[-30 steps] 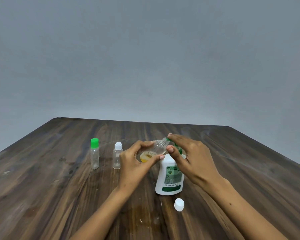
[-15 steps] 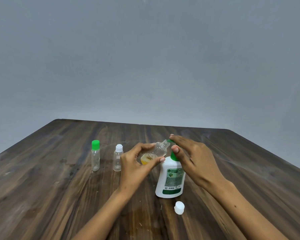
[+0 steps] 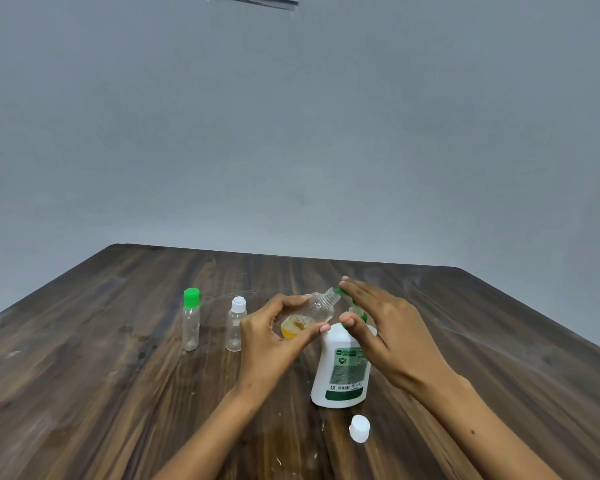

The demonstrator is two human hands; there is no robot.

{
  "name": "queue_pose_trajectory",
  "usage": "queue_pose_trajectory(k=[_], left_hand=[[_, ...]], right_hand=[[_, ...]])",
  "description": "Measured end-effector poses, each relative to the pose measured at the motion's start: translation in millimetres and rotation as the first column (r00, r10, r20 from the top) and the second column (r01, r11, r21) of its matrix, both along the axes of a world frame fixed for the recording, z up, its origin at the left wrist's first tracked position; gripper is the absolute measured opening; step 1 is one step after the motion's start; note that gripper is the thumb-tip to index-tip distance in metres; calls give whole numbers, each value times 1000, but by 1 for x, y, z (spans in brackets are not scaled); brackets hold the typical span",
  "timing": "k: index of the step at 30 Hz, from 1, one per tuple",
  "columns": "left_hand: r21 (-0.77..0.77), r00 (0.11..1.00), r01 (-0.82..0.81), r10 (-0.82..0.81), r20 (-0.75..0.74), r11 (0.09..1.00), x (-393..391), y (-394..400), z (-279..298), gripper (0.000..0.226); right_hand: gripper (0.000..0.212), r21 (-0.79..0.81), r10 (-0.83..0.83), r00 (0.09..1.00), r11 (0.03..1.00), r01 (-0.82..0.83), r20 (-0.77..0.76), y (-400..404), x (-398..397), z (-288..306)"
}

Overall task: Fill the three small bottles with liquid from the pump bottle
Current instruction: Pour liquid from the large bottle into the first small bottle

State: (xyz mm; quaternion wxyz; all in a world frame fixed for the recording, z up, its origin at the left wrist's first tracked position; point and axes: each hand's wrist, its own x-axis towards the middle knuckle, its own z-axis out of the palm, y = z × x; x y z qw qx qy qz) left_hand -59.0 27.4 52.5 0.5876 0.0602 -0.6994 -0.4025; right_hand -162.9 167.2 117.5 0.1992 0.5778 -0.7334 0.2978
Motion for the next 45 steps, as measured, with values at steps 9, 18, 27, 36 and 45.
queue_pose_trajectory(k=[9,18,27,36,45], left_hand=[[-4,1000,-3,3,29,1000,0,1,-1,39],[30,1000,10,-10,14,1000,-1,2,-1,40],[9,1000,-7,6,24,1000,0,0,-1,41],[-4,1000,-12,12,21,1000,1,0,0,41],[5,1000,-10,10,25,1000,0,0,-1,40]], right_hand=[[102,-6,19,1000,1000,-19,9,2,-2,2],[100,-12,-30,999,999,30,-34,1,3,0],[102,-12,-32,999,999,32,-7,-2,2,0],[102,-7,-24,1000,1000,24,-8,1,1,4],[101,2,0,1000,1000,0,30,4,0,7]])
